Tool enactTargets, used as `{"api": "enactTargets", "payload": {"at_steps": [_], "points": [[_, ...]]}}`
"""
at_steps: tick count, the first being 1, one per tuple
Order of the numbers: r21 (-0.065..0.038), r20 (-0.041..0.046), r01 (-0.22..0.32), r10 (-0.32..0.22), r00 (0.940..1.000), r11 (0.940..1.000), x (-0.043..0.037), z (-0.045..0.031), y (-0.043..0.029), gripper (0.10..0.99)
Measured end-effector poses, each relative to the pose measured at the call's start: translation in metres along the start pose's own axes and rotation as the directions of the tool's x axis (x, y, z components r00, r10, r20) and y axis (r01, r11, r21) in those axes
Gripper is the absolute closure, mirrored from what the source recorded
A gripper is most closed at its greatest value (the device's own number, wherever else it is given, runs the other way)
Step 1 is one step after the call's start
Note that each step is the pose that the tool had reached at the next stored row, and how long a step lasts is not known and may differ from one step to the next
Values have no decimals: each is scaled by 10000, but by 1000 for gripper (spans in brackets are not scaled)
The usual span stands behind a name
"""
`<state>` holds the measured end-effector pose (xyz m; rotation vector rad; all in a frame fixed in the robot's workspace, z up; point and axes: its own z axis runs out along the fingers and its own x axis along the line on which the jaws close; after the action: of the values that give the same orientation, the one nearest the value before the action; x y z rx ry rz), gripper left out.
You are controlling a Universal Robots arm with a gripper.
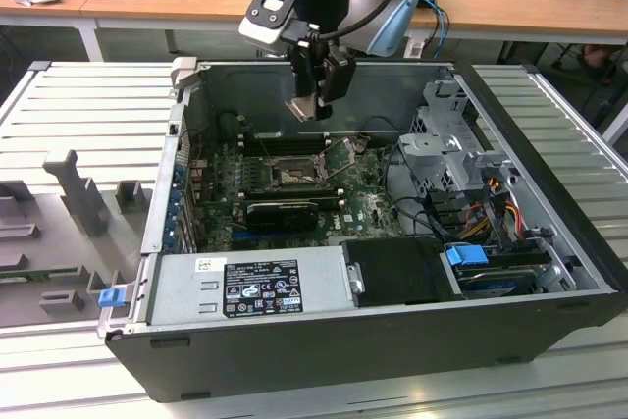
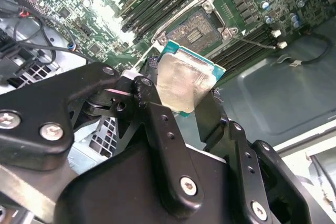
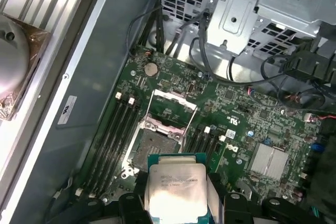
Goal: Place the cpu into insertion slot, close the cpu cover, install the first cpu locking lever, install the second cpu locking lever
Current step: 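Place the cpu into insertion slot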
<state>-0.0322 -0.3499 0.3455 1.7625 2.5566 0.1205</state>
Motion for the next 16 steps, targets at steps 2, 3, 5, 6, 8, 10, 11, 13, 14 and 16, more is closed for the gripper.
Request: {"api": "enactTargets", "payload": {"at_steps": [2, 3, 5, 6, 8, 10, 11, 13, 14, 16], "points": [[-3, 17, -206, 206, 9998, 9998, 1, 1, 0, 557], [-6, 28, -338, 338, 9994, 9994, 1, 3, 0, 557], [-14, 57, -697, 697, 9976, 9976, 2, 8, 0, 557], [-17, 72, -869, 869, 9962, 9962, 2, 13, 0, 557], [-25, 101, -1208, 1209, 9926, 9927, 2, 23, -1, 557], [-31, 117, -1418, 1419, 9898, 9899, 2, 30, -2, 557], [-36, 130, -1573, 1574, 9875, 9875, 2, 36, -2, 557], [-40, 146, -1775, 1776, 9840, 9841, 3, 56, -3, 557], [-41, 150, -1829, 1829, 9830, 9831, 3, 61, -4, 557], [-40, 159, -1938, 1939, 9809, 9810, 4, 78, -5, 557]]}}
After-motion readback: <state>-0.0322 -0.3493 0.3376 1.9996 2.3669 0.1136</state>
